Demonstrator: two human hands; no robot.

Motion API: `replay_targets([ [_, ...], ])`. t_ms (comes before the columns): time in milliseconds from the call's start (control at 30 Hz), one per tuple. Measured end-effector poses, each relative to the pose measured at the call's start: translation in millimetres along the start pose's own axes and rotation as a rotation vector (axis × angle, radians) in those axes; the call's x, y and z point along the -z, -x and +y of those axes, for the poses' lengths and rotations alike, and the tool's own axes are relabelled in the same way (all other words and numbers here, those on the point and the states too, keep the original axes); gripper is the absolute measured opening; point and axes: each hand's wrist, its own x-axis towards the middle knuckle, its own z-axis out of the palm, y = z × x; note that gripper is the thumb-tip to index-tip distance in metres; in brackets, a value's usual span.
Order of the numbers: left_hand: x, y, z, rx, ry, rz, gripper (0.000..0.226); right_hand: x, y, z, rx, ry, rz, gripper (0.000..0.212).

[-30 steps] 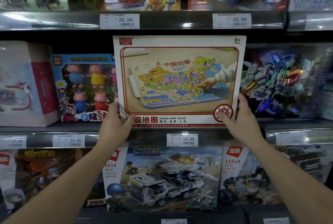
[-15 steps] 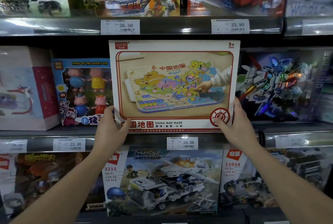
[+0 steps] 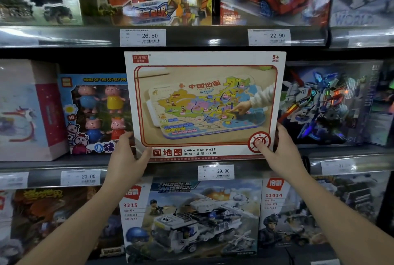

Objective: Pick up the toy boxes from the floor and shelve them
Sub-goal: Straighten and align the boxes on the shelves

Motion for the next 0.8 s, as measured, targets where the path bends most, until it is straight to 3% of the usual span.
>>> replay_targets([
  [100, 1, -2, 0, 0.0, 0.023, -0.022, 0.06, -1, 0, -4, -0.003, 0.008, 0.003, 0.062],
  [200, 1, -3, 3, -0.018, 0.034, -0.035, 0.036, -2, 3, -5, -0.012, 0.005, -0.014, 0.044],
  [300, -1, -7, 4, -0.041, 0.013, -0.017, 0.016, -2, 4, -6, -0.02, 0.006, -0.02, 0.042],
  [800, -10, -31, 3, -0.006, -0.069, -0.046, 0.022, -8, -5, -11, -0.033, 0.192, 0.004, 0.05],
])
